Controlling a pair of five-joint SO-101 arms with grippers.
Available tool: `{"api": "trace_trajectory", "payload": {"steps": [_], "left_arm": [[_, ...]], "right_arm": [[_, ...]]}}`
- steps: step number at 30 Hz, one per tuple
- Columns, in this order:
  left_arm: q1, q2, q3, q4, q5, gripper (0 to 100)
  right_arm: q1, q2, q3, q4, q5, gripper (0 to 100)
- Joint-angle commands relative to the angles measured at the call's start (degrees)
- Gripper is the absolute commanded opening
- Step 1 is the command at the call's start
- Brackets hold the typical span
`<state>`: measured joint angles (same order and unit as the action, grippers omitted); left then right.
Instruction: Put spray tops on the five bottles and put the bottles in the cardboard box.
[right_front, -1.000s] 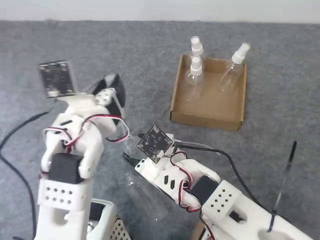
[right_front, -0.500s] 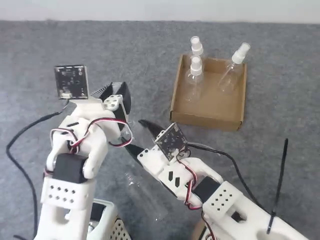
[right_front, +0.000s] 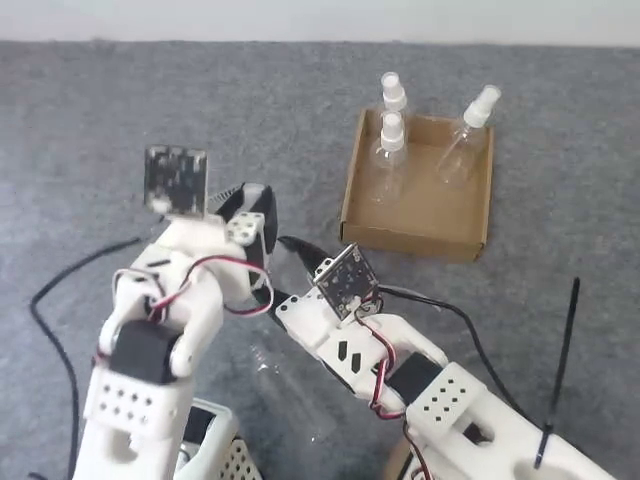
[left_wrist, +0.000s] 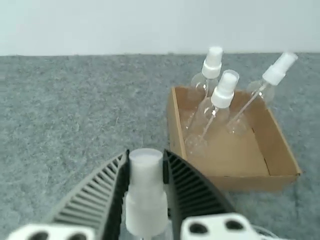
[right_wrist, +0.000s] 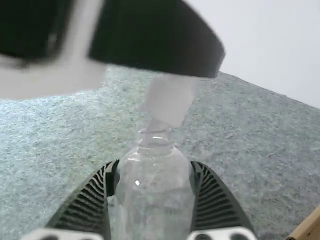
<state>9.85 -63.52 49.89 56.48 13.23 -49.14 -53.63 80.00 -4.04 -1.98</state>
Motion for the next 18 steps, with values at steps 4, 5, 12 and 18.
{"api": "trace_trajectory", "payload": {"steps": [4,5,12,18], "left_arm": [[0.26,-10.55,6.2,-2.64,-3.34,3],[0.26,-10.29,6.2,-2.81,-3.34,3],[0.18,-9.41,5.23,-2.73,-3.25,10],[0.26,-8.97,1.89,-4.13,-3.25,11]], "right_arm": [[0.4,-2.33,-0.79,-0.66,-0.44,0.6],[0.48,-2.33,-0.62,-1.98,-0.44,0.6],[3.65,-2.07,0.53,-10.15,-0.62,0.6],[5.67,-1.71,0.35,-14.29,-0.79,0.6]]}}
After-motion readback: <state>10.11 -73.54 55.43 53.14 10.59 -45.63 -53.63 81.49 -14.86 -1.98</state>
